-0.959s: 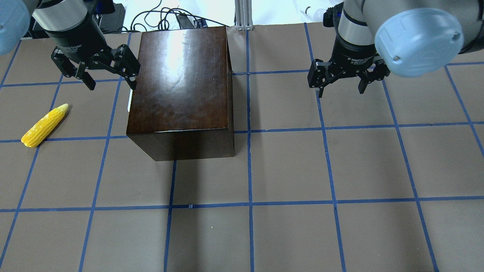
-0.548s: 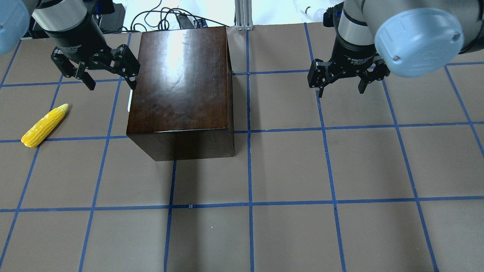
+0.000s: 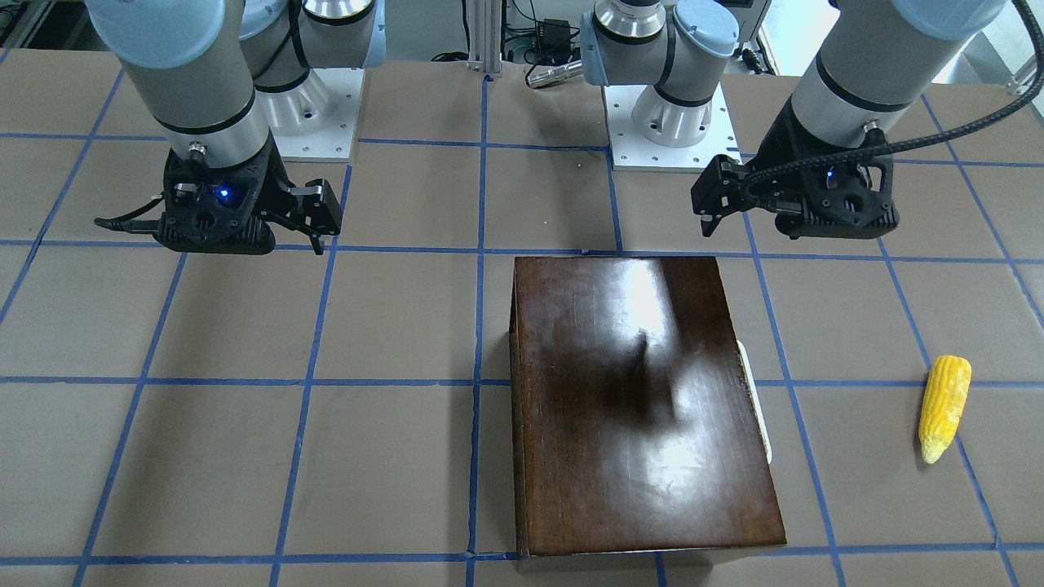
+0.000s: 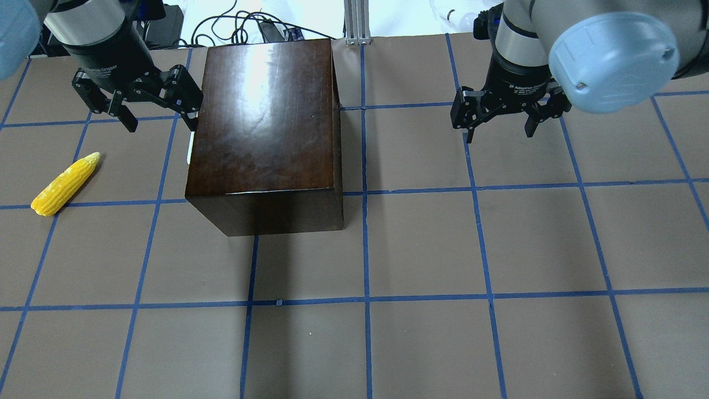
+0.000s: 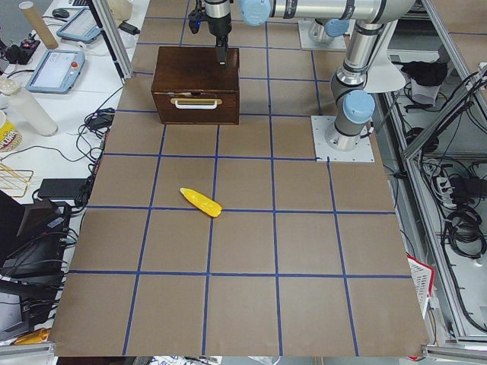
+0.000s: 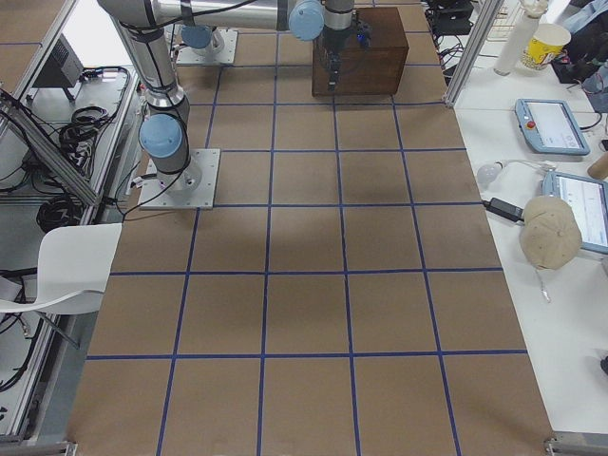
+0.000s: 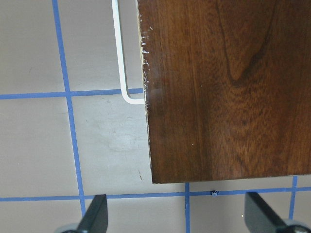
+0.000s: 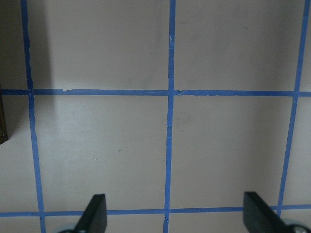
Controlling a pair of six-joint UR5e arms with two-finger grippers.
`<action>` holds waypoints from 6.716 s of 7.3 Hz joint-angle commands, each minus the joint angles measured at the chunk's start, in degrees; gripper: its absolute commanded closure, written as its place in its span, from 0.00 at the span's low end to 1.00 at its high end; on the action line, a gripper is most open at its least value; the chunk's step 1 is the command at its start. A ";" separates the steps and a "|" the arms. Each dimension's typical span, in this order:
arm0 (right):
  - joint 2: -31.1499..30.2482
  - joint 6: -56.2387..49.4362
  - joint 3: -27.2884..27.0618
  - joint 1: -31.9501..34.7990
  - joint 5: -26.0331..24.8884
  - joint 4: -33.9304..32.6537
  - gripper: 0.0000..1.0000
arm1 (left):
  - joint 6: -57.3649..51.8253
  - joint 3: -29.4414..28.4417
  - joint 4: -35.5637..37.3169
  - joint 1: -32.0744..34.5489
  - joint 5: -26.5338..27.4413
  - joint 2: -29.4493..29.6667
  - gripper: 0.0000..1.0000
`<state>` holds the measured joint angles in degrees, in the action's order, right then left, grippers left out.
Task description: Open drawer and put corn inside
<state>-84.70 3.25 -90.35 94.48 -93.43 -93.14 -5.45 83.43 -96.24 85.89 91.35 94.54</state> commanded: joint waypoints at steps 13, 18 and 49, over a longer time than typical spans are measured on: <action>0.06 0.00 0.00 0.00 0.00 -0.03 0.00 | -22.50 -0.02 13.52 -17.25 -8.80 13.37 0.00; 0.06 0.00 0.00 0.00 0.00 0.06 0.00 | -26.54 -0.02 14.68 -16.72 -17.06 17.60 0.00; 0.06 0.00 0.00 0.00 0.00 0.06 0.00 | -31.73 -0.28 19.07 -15.57 -19.01 24.11 0.00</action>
<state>-84.68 3.25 -90.35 94.48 -93.43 -93.09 -36.71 83.57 -77.24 70.64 72.37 118.59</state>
